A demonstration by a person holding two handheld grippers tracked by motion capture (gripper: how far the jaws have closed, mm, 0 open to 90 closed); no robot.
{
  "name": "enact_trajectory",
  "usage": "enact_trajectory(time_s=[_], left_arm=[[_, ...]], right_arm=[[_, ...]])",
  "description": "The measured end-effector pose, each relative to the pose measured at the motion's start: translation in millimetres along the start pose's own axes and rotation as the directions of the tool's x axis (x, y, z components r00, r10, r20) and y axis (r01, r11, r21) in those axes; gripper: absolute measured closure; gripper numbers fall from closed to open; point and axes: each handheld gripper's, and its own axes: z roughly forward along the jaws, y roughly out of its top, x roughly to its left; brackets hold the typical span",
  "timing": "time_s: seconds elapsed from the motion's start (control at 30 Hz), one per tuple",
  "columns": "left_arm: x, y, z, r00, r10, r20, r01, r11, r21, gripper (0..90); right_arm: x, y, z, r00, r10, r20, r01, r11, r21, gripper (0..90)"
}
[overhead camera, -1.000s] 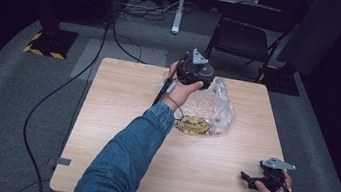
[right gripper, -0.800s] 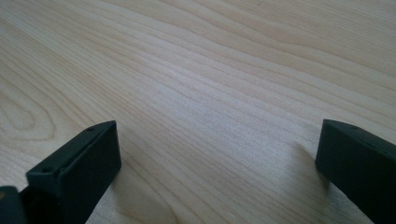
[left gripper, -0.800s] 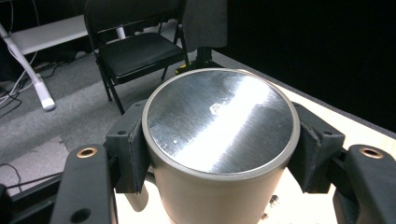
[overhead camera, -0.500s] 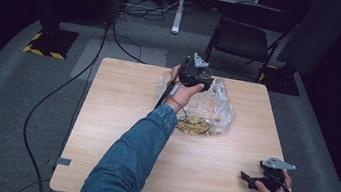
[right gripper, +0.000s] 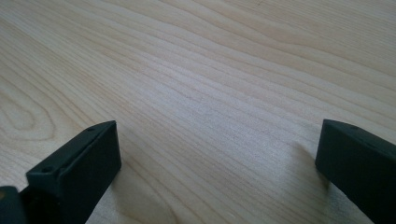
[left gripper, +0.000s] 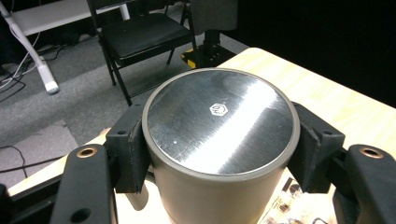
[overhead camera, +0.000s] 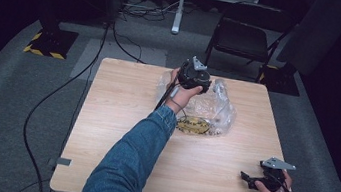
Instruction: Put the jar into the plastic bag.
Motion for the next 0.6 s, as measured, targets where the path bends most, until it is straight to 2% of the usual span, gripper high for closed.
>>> enact_trajectory(time_s=[0.33,0.6], left_arm=[[-0.2,-5.8,10.0,0.9997,-0.024,-0.004,0.024,0.9997,-0.002,32.7],[-0.8,-9.9,16.7,0.9996,-0.028,-0.009,0.028,0.9996,-0.001,32.7]], right_arm=[[0.1,0.0,-0.1,1.0000,0.002,-0.001,-0.002,1.000,0.001,0.2],[0.0,0.0,0.0,1.0000,0.000,0.000,0.000,1.000,0.000,0.2]])
